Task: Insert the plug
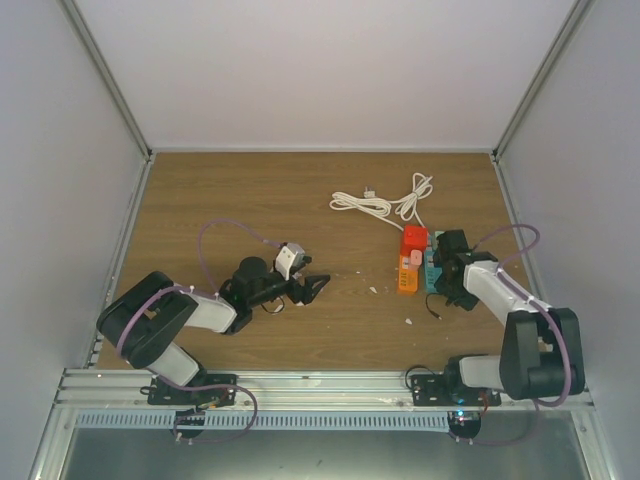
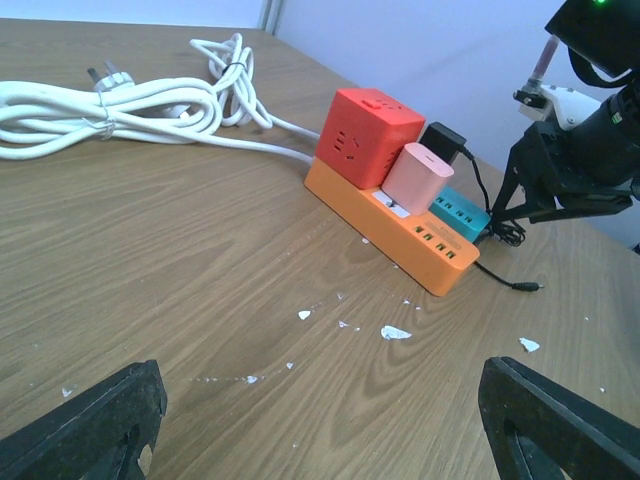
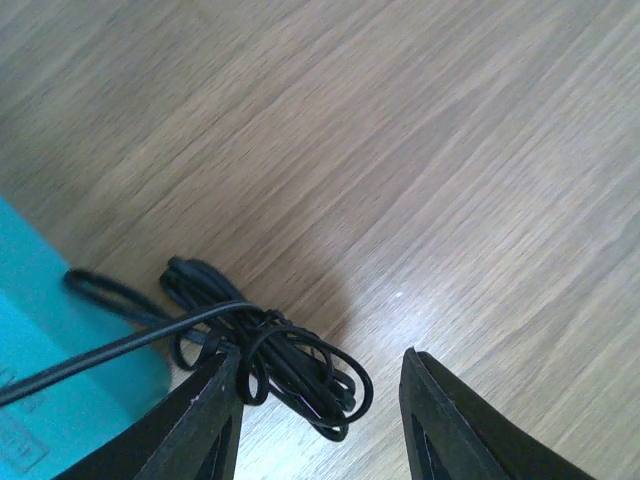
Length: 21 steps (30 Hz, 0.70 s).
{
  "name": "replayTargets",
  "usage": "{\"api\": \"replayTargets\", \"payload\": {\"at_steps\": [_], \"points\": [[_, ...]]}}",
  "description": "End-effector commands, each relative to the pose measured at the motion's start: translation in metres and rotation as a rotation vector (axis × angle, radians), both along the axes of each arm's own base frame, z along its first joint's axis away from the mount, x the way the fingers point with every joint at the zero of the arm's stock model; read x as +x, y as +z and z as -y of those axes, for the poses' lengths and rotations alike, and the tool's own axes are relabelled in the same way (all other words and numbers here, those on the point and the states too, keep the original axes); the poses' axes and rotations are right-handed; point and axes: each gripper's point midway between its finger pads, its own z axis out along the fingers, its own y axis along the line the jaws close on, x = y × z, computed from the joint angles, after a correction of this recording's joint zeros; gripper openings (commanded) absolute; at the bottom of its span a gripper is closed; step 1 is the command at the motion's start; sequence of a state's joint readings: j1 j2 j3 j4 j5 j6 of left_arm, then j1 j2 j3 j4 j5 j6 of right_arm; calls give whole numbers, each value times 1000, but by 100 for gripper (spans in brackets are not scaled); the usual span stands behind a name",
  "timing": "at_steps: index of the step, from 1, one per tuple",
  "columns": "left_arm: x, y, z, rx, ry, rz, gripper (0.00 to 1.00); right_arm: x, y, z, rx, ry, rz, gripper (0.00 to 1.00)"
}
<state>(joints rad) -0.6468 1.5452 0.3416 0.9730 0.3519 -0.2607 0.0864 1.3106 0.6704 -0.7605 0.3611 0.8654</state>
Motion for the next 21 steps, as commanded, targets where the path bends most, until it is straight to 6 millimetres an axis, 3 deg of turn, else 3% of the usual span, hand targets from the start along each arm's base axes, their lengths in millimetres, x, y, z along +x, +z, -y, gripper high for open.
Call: {"api": "replayTargets", "payload": {"at_steps": [1,8,12,17,21], "points": [[0,15,-2,-41,-2,48,89,8,11,26,-111,-83,34,45],[1,15,-3,-41,-1,45,89,23,20,35,-150,-138,48,47],[2,13,-3,-37,-3,40,89,36,31,27,-98,-119,122,46],[3,12,-3,-38,2,39,89,51,62,9,-11,-20,196,46],[4,12,-4,-41,8,41,93,51,100,6,-7,28,300,60]]}}
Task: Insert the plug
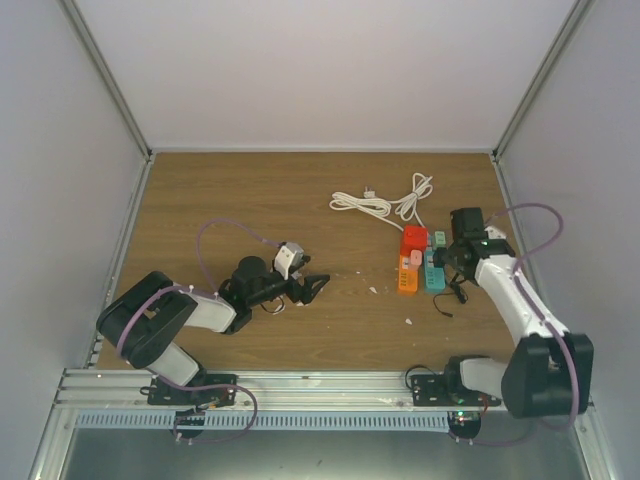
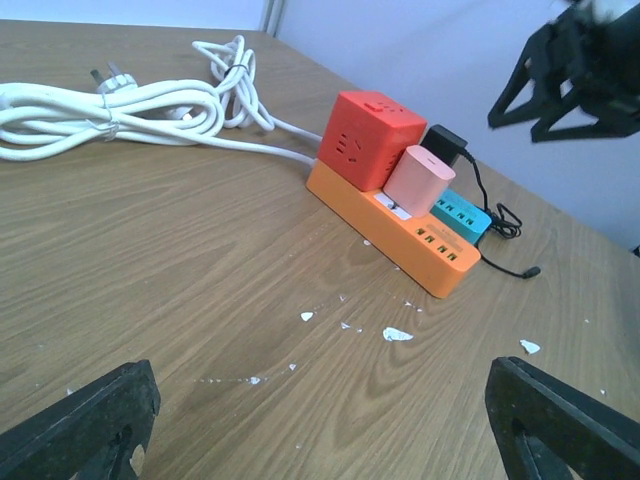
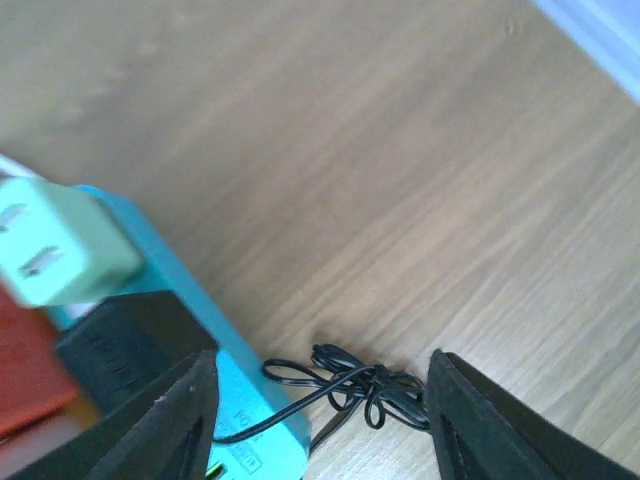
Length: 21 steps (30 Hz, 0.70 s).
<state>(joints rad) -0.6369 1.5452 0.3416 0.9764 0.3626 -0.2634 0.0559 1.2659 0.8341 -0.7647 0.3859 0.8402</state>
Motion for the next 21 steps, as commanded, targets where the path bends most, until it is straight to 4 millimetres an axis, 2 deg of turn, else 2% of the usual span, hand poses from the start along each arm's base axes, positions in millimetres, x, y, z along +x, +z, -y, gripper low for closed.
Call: {"api": "replayTargets", "payload": {"at_steps": [1,3,5,7,10,14,19,21], "points": [[3,12,-3,-38,8,45,94,3,47,-5,12,69,139,67],[6,14,-1,-44,10,51,96,8,62,-17,43,163,226,86],[13,19,5,-43,6,59,97,12,67,-34,85,281,295,99],[20,24,11,-34,-2,56,98,12,65,-44,110,346,329,100],[28,42,18,-38,-8,79,99,18,68,-70,167,504,418,100],[49,72,21,17,40,116,99,25,101,-87,184,608,583,100],[70,133,18,27,121,184,99,29,134,-91,187,613,737,100],[76,154,19,33,136,212,99,28,148,-99,220,637,778,100]]}}
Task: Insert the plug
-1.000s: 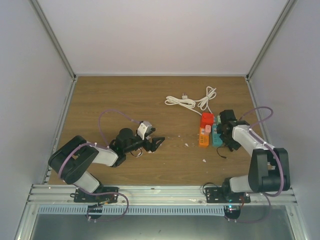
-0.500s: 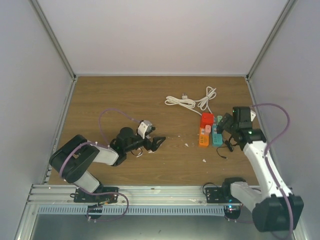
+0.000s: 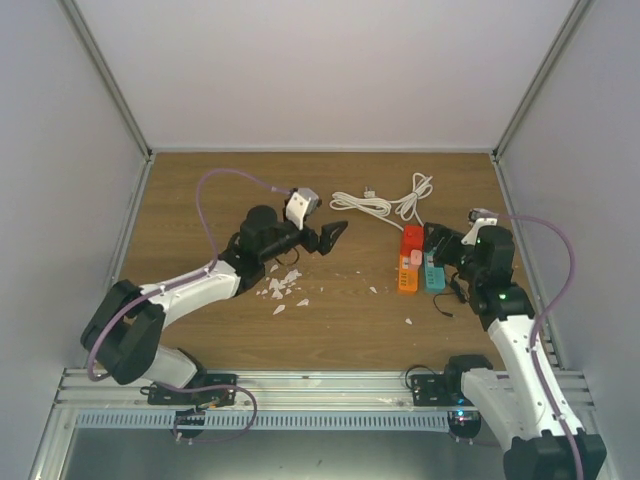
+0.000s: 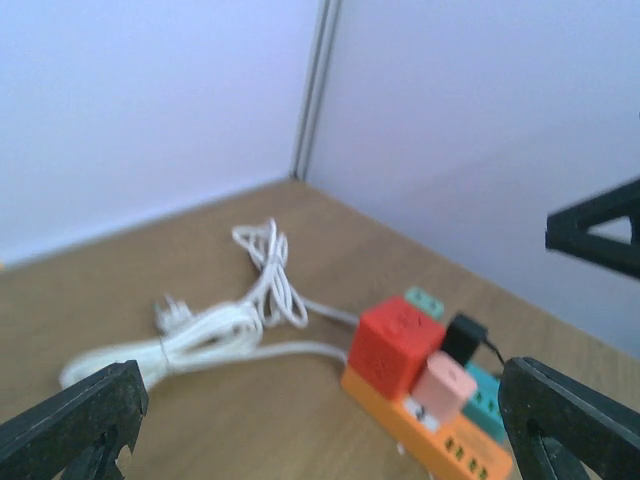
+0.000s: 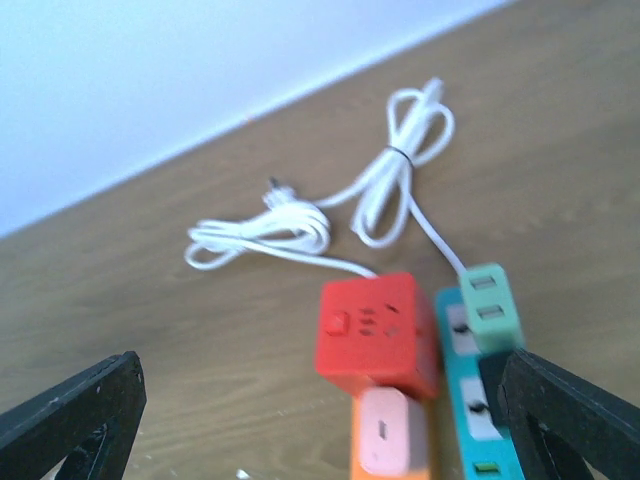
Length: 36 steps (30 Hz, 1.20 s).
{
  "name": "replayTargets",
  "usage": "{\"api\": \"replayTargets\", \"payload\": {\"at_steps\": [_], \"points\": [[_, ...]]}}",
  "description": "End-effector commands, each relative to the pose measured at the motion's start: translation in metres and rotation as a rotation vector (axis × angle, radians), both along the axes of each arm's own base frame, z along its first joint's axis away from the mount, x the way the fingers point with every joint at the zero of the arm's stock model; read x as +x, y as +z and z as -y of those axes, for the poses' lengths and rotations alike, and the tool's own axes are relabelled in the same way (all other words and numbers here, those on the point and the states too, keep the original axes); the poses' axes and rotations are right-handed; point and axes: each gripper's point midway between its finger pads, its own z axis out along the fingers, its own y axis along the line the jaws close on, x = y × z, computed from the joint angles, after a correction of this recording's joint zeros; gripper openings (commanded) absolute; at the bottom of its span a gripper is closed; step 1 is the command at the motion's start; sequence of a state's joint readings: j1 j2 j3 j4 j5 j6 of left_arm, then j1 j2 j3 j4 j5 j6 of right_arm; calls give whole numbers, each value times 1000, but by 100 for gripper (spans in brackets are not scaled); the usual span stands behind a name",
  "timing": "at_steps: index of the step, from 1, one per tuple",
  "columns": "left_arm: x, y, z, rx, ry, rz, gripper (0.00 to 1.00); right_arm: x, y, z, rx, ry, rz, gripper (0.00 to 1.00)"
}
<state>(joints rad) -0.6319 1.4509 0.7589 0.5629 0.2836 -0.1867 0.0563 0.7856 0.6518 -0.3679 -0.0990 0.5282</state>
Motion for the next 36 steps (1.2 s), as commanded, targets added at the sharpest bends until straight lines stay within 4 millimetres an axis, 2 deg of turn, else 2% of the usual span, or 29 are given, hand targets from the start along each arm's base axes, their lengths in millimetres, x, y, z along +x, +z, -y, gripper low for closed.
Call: {"api": "replayTargets", "payload": {"at_steps": [1,4,6,10,15,20,25,30,36], "points": [[17,46,-8,43,77,76,99,7,44,-18,55,72,161,100],[35,68,-12,67,139,96,99,5,49,-24,71,86,183,100],[47,92,-16,56,165,123,99,4,54,-27,78,97,192,100],[61,107,-25,45,197,139,99,-2,64,-30,78,100,224,100],[67,99,-39,63,213,127,99,-12,66,-39,87,165,292,100],[52,89,-48,19,144,131,99,-12,62,-36,68,149,300,99],[53,73,-56,40,157,123,99,-10,58,-36,56,148,289,99],[56,60,-57,55,150,123,99,-10,55,-31,49,119,284,100],[51,58,-58,49,148,142,99,-8,48,-31,43,119,278,99]]}}
